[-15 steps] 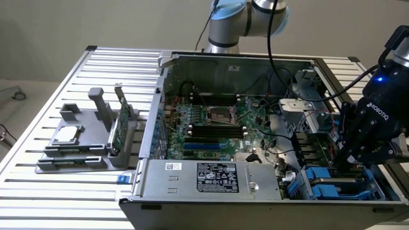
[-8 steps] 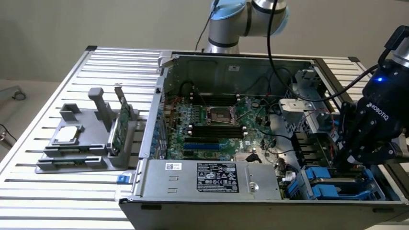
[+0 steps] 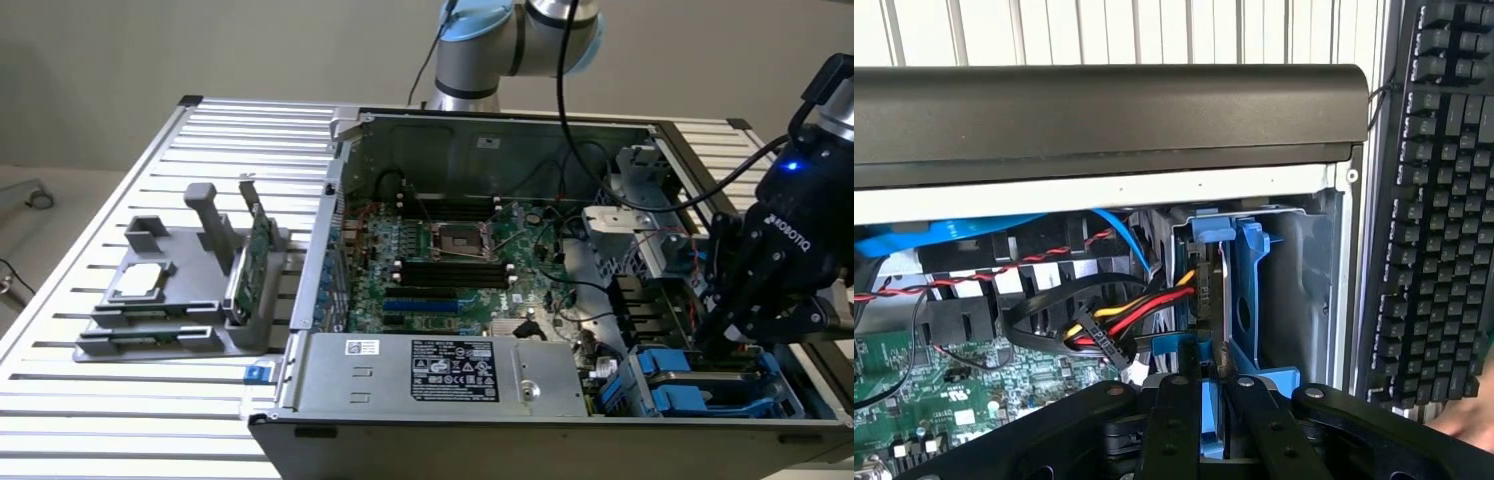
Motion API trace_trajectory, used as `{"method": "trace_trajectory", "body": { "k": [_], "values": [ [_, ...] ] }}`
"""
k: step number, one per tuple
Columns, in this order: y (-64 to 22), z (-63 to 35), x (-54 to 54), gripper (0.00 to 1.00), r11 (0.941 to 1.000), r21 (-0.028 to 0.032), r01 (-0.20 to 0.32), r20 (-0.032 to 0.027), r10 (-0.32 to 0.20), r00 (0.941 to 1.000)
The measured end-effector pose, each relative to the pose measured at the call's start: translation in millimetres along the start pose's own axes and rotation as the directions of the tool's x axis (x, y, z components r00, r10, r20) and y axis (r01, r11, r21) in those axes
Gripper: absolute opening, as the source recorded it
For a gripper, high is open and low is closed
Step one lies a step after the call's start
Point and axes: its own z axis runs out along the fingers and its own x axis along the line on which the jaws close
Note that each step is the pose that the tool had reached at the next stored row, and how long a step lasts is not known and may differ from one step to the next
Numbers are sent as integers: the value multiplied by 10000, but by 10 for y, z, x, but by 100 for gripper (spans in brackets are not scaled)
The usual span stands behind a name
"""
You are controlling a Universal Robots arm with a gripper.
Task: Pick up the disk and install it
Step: 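Insert the second disk wire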
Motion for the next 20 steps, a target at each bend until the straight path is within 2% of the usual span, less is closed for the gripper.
{"method": "trace_trajectory", "body": {
  "k": [20],
  "values": [
    [-7,9,1,16,9998,-51,166,-19,-166,9999]
  ]
}}
